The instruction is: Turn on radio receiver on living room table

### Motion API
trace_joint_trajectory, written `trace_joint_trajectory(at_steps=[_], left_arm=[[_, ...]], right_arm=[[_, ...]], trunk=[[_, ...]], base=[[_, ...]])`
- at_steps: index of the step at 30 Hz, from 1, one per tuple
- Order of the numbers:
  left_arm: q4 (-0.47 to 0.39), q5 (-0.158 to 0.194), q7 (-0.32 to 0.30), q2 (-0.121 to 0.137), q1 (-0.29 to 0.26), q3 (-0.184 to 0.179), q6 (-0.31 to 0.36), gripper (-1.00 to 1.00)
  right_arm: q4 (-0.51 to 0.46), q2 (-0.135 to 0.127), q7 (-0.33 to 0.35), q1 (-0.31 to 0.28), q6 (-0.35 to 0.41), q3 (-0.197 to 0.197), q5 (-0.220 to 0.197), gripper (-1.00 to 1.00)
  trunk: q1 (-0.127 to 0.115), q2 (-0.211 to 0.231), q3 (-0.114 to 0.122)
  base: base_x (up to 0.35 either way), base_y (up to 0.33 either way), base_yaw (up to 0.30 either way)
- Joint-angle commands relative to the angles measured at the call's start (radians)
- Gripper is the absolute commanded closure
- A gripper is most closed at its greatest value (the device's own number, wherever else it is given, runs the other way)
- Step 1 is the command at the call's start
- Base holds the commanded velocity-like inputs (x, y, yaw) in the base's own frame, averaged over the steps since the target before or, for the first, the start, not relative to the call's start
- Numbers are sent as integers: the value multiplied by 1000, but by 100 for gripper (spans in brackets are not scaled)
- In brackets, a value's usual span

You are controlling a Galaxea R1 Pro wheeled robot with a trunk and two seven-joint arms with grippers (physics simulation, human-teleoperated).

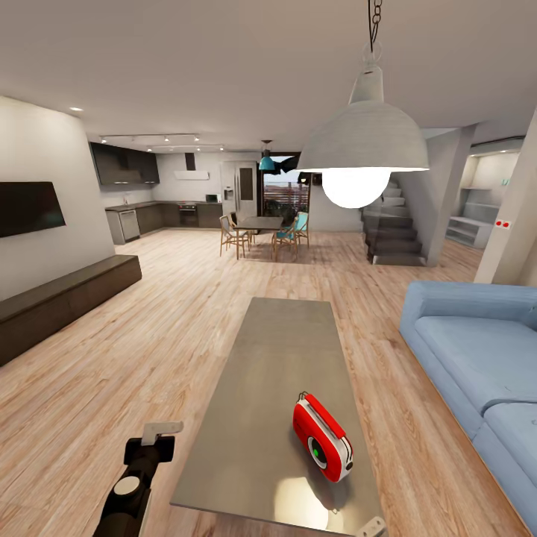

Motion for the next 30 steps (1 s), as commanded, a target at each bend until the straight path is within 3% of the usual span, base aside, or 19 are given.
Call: trace_joint_trajectory(at_steps=[1, 30], left_arm=[[0, 0, 0, 0, 0, 0, 0, 100], [1, 0, 0, 5, 0, 0, 0, 100]], right_arm=[[0, 0, 0, 0, 0, 0, 0, -100], [0, 0, 0, 0, 0, 0, 0, -100]], trunk=[[0, 0, 0], [0, 0, 0]], base=[[0, 0, 0], [0, 0, 0]])
